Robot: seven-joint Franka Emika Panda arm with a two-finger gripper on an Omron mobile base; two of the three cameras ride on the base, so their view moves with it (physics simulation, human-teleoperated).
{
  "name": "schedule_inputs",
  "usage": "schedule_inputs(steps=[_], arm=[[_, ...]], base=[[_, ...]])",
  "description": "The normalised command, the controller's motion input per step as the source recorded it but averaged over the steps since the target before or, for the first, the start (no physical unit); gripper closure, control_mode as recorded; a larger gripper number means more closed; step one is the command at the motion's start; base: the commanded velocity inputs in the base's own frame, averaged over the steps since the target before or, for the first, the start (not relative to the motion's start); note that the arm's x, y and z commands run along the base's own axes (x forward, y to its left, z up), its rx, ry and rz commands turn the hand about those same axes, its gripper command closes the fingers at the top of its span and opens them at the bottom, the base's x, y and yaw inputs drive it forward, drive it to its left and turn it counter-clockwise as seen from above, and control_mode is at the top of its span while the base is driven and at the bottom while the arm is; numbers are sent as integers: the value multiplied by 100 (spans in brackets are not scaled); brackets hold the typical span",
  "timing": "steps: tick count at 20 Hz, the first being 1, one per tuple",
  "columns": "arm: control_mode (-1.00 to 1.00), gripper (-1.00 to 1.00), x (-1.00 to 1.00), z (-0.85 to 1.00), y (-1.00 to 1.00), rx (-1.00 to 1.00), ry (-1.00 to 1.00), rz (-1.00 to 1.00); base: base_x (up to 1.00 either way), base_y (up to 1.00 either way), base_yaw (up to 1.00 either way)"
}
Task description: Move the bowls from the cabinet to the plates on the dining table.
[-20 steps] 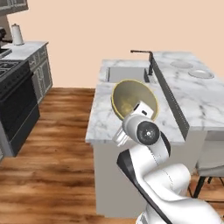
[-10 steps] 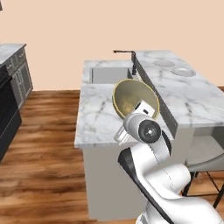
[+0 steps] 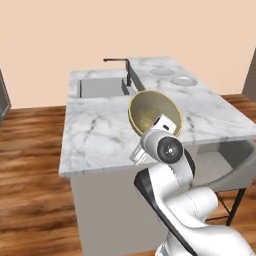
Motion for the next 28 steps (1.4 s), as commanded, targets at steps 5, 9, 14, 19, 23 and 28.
schedule_inputs(steps=[5, 9, 14, 19, 23, 28], arm=[[100, 100, 0, 0, 0, 0, 0, 0], [100, 100, 0, 0, 0, 0, 0, 0], [100, 100, 0, 0, 0, 0, 0, 0], [100, 100, 0, 0, 0, 0, 0, 0], [100, 100, 0, 0, 0, 0, 0, 0], [100, 100, 0, 0, 0, 0, 0, 0]], base=[[22, -80, -11], [40, -81, -8], [44, -81, -8], [42, -82, -9], [38, -84, -10], [51, -89, -8]])
